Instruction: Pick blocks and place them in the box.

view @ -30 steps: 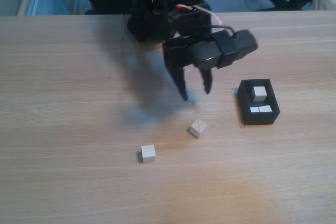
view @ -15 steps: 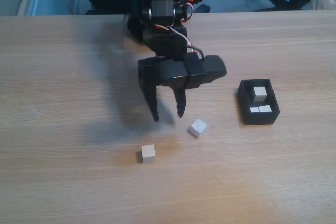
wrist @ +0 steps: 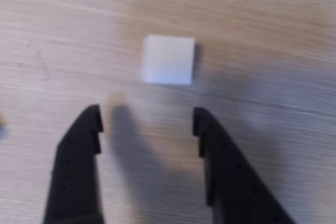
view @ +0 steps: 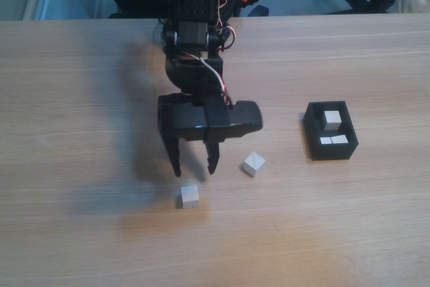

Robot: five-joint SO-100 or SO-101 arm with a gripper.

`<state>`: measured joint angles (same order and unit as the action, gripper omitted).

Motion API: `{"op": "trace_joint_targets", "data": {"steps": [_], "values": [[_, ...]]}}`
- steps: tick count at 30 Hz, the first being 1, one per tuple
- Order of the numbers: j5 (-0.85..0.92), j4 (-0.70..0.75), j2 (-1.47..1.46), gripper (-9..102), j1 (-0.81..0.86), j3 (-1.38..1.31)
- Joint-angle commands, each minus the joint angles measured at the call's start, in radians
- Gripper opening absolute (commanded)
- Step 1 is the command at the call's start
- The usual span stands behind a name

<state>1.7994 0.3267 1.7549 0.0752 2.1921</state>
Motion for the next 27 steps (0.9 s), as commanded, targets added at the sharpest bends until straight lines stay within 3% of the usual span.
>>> {"op": "trace_joint_targets", "data": {"steps": [1, 27], "values": [[-0.038, -0.018, -0.015, 19, 0.006, -0.086], [-0.187, -0.104, -0.209, 19, 0.006, -0.204]]}}
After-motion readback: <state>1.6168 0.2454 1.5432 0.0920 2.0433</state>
